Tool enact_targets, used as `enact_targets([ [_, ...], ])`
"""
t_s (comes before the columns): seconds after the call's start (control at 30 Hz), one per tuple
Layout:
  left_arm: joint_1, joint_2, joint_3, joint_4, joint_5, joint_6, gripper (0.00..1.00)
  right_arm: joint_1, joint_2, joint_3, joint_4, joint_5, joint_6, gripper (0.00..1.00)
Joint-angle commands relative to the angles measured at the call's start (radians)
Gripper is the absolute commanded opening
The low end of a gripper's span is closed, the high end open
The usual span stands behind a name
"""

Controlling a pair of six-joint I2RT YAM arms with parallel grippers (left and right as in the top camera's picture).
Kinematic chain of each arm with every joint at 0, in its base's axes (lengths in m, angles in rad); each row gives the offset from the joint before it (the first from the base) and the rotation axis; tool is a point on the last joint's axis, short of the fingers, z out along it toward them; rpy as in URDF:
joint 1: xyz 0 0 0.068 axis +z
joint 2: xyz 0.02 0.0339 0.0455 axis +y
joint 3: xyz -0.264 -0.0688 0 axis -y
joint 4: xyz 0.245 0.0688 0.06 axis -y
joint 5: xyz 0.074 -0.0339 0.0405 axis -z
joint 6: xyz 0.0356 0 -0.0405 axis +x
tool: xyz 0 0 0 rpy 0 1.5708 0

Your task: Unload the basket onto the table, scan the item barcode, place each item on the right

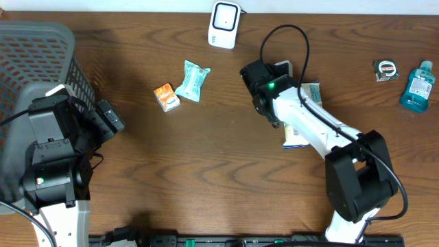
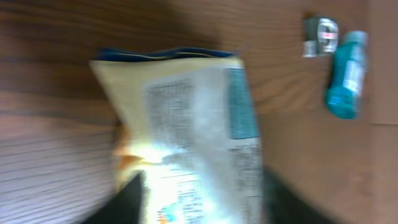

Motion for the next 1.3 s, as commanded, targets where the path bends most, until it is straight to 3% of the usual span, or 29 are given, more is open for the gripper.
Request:
enact_targets([
  [0.0,0.006,0.002,0.005,0.0,-0.012,-0.009,0.98,0.022,0.011,-0.006,0.018,-0.115,-0.003,0.76],
  [0.37,0.006,0.002,0.005,0.0,-0.012,-0.009,0.98,0.032,0.02,-0.021,0.026,-0.18,0.024,0.84],
  [0.77,0.006,0.002,0.005,0.0,-0.012,-0.009,0.98,0.011,0.145,-0.051,0.023,-0.005,0.044,0.89],
  [0.8,0.006,0.002,0.005,0.0,-0.012,-0.009,0.98,0.006,0.153,-0.051,0.022,0.001,0.044,0.94],
  [0.97,0.006,0.002,0.005,0.0,-0.012,-0.009,0.98,-0.034,0.191,-0.051,0.023,-0.008,0.077,0.95],
  [1.03,0.006,0.002,0.005,0.0,-0.012,-0.009,0.98,-0.053,0.202,-0.051,0.024,-0.026,0.077,0.88],
  [1.13,0.006,0.002,0.005,0.0,-0.012,-0.009,0.98,-0.077,0.209,-0.052,0.034,-0.096,0.076,0.71],
  [1.27,0.006,0.002,0.005,0.0,-0.012,-0.009,0.98,-0.096,0.209,-0.052,0.049,-0.196,0.076,0.35],
])
